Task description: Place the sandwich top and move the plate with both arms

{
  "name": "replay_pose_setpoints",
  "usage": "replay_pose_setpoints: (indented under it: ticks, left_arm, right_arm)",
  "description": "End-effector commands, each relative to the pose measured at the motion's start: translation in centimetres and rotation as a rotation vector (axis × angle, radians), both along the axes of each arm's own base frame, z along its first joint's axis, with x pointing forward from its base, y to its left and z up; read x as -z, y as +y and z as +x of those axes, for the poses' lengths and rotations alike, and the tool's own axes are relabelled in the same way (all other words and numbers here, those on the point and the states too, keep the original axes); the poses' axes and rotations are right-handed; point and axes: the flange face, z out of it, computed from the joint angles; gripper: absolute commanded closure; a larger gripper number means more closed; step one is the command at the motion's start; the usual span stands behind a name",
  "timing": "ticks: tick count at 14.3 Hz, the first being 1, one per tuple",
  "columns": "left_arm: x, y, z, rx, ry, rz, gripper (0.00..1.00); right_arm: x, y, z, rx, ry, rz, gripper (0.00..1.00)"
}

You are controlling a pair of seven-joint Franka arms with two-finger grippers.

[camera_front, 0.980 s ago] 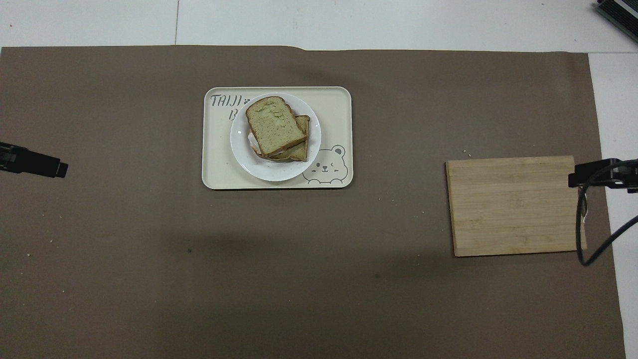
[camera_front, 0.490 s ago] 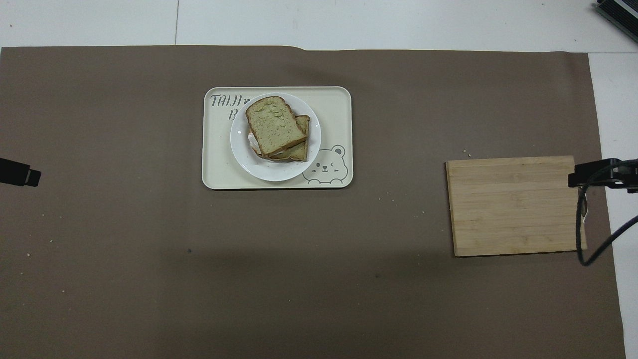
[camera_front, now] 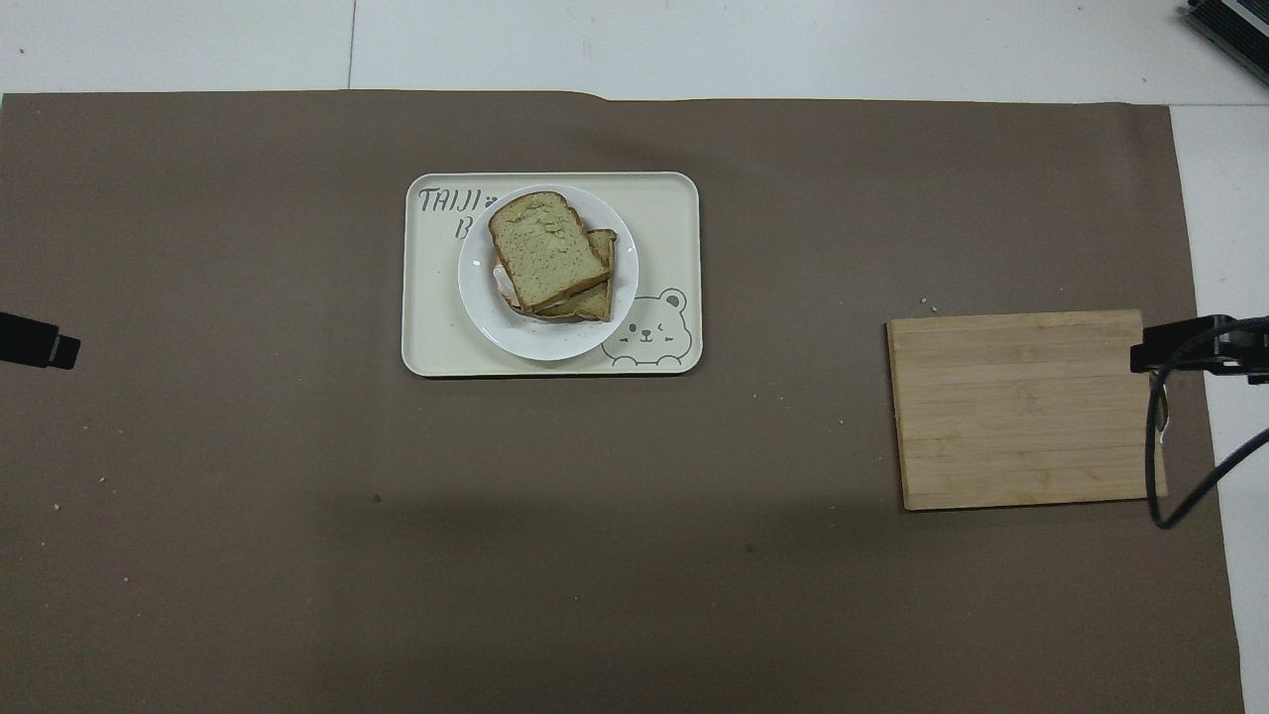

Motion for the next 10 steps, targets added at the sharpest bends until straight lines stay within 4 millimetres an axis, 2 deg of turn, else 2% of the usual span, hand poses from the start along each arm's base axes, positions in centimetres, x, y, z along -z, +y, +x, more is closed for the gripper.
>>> replay_pose_setpoints:
  ticks: [1,10]
  left_arm:
    - [0.34,1.22,-0.43,-0.027,-0.018,0.018,0.0]
    - [0.8,0.89,-1.1,-0.025,-0.007,0.015,0.0]
  right_arm:
    - [-0.2,-0.19,-0.61,-0.015,0.009,-0.01,0.0]
    - [-0.2,-0.27,-0.61,-0.014,0.009,-0.009,0.0]
